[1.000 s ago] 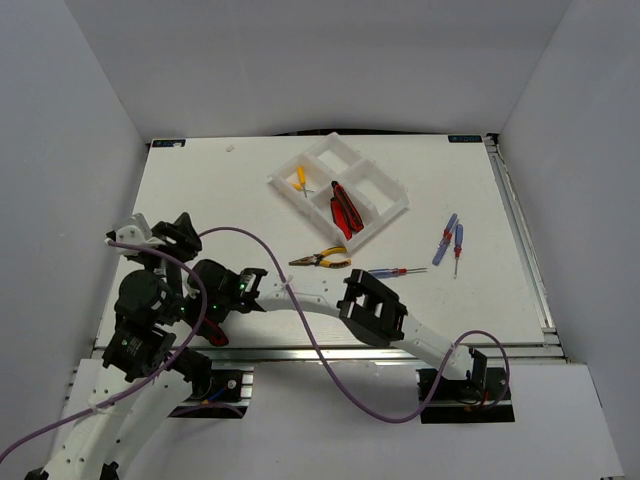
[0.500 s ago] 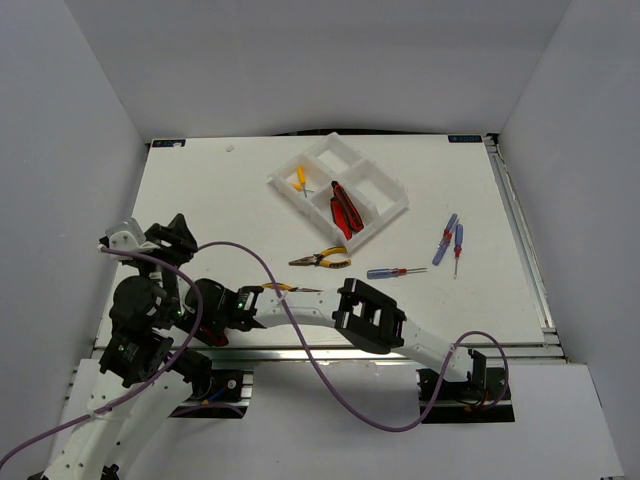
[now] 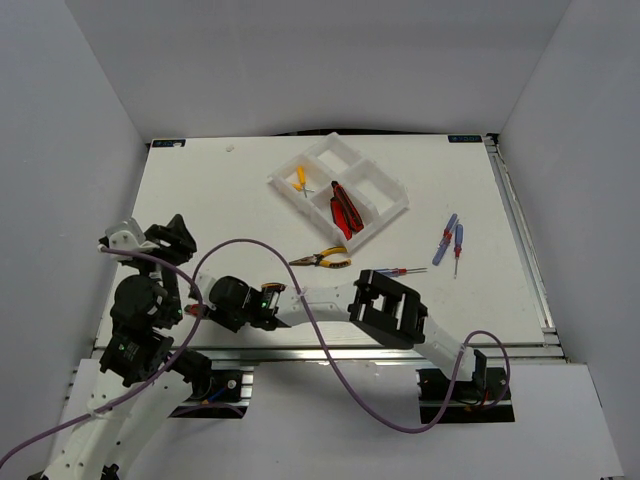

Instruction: Sort the tools into containers

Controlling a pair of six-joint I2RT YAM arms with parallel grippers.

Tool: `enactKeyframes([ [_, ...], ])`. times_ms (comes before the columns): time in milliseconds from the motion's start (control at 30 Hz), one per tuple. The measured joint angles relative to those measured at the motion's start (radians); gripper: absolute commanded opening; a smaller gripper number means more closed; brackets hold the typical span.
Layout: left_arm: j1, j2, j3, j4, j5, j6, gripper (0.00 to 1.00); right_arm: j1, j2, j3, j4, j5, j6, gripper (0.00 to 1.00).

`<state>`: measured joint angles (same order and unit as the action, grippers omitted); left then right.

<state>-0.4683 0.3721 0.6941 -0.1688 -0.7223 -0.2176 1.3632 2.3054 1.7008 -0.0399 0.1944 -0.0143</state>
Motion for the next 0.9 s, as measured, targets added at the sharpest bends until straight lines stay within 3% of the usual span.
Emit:
enactKeyframes([
  [133, 0.0, 0.021, 0.0, -0.011, -0.011, 0.0, 0.64, -0.026, -0.044, -0.068, 0.015, -0.016, -0.039, 0.14],
  [233, 0.0, 0.037, 0.0, -0.016, -0.019, -0.001, 0.64, -0.057, -0.055, -0.076, 0.004, -0.065, -0.057, 0.0],
  [500, 0.0, 0.044, 0.0, -0.021, -0.023, -0.001, 0.65, -0.155, -0.09, -0.074, -0.064, -0.279, -0.054, 0.0],
  [900, 0.0, 0.05, 0.0, -0.018, -0.019, -0.005, 0.66, -0.324, -0.158, 0.032, -0.122, -0.664, 0.096, 0.0],
])
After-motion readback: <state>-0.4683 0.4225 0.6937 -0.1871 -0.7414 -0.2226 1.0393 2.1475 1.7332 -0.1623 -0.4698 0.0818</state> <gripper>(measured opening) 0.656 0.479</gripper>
